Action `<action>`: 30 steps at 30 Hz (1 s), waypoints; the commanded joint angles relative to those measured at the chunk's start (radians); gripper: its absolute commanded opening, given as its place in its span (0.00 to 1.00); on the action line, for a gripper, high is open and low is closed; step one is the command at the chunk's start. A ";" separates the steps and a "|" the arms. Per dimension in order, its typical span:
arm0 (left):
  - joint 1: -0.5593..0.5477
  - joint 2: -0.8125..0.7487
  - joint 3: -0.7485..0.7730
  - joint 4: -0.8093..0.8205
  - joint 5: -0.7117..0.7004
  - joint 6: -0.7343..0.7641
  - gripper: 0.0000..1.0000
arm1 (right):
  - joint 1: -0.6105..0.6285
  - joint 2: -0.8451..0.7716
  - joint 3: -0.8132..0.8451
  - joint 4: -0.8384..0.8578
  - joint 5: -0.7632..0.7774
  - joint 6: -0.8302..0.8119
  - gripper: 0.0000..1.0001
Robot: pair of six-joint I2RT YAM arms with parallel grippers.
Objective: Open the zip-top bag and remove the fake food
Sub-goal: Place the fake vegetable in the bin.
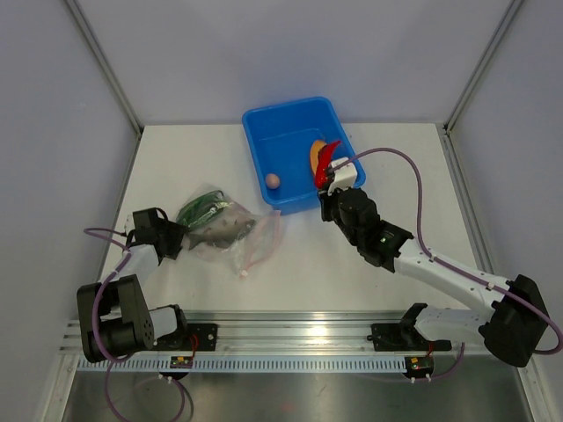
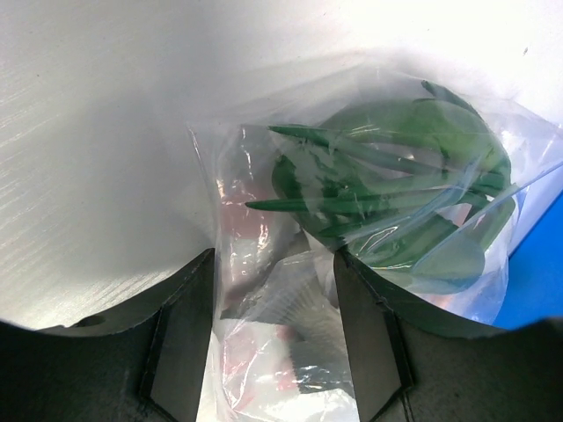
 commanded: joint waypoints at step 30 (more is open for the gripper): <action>0.006 -0.013 -0.007 -0.004 0.003 0.011 0.58 | -0.126 0.311 0.181 0.075 -0.013 0.061 0.28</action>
